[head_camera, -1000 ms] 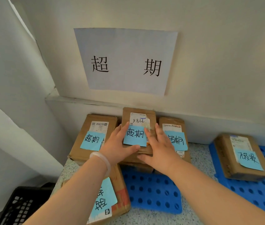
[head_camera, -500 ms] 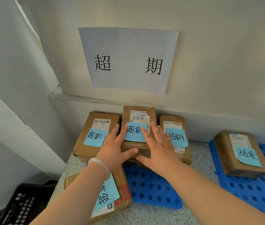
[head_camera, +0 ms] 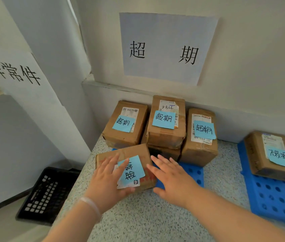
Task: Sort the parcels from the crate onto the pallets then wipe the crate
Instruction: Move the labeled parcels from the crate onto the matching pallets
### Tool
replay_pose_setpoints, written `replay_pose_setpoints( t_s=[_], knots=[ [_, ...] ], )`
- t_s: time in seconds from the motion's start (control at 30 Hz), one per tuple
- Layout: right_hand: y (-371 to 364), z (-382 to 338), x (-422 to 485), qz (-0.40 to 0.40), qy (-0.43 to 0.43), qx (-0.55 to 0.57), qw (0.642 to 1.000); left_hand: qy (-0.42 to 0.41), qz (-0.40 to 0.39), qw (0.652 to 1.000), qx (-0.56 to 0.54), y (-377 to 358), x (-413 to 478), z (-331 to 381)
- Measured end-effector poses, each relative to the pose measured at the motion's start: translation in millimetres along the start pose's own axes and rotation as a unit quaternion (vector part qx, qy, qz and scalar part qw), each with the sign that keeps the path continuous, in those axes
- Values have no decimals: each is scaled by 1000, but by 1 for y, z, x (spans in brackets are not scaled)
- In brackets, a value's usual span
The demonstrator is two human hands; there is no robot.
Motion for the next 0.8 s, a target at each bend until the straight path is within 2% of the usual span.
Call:
replay_pose_setpoints(
  t_s=[0.17,0.47,0.67,0.8],
  knots=[
    [-22,-11,-1,-43,7,-5,999,29,-40,997,52,-19,-9,-19],
    [-28,-16,-3,-62,32,14,997,-3,-53,991,126,-14,18,-32],
    [-27,-26,4,-46,73,-6,996,-16,-78,988,135,-12,29,-36],
    [-32,-31,9,-58,81,-18,995,-20,-63,989,131,-12,27,-38]
  ],
)
Point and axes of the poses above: each hand's wrist, its own x-axis towards the middle knuckle, its own y-axis out of the back of the hand, z = x × y, the point moved 8 cm from there along x, towards the middle knuckle, and after that the axes turned 3 degrees about z, right-handed, at the moved point
